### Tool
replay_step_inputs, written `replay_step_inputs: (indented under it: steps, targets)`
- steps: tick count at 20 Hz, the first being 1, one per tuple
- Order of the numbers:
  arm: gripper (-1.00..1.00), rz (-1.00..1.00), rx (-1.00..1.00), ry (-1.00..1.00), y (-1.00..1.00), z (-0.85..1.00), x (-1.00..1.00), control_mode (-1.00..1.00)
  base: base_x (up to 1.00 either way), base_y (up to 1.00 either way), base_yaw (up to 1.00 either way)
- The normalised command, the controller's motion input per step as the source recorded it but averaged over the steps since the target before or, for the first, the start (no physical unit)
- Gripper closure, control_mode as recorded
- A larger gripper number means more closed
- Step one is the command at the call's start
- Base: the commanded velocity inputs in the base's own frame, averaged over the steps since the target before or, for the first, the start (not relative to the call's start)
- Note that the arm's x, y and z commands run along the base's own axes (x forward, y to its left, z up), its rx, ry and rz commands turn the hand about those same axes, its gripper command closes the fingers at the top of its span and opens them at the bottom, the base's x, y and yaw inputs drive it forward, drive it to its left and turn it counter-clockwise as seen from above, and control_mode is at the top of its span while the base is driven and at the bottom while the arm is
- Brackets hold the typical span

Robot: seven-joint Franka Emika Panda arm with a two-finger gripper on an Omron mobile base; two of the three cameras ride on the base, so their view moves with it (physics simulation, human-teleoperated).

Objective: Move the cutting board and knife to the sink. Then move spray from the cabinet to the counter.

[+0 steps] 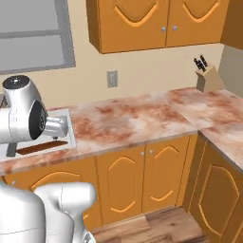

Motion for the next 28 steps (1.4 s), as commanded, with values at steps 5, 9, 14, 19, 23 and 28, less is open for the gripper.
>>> replay_step_inputs:
  steps: [5,9,14,19,23,28]
  targets:
    - [-1.0,0.0,0.0,0.0,0.0,0.0,0.0,1.0,0.0,-0.37,-0.84]
    - [-1.0,0.0,0.0,0.0,0.0,0.0,0.0,1.0,0.06,-0.43,-0.83]
    - [-1.0,0.0,0.0,0.0,0.0,0.0,0.0,1.0,0.02,-0.44,-0.84]
    - [-1.0,0.0,0.0,0.0,0.0,0.0,0.0,1.0,0.01,-0.43,-0.84]
    - [-1.0,0.0,0.0,0.0,0.0,0.0,0.0,1.0,0.05,-0.39,-0.84]
    - [-1.0,0.0,0.0,0.0,0.0,0.0,0.0,1.0,0.11,-0.42,-0.81]
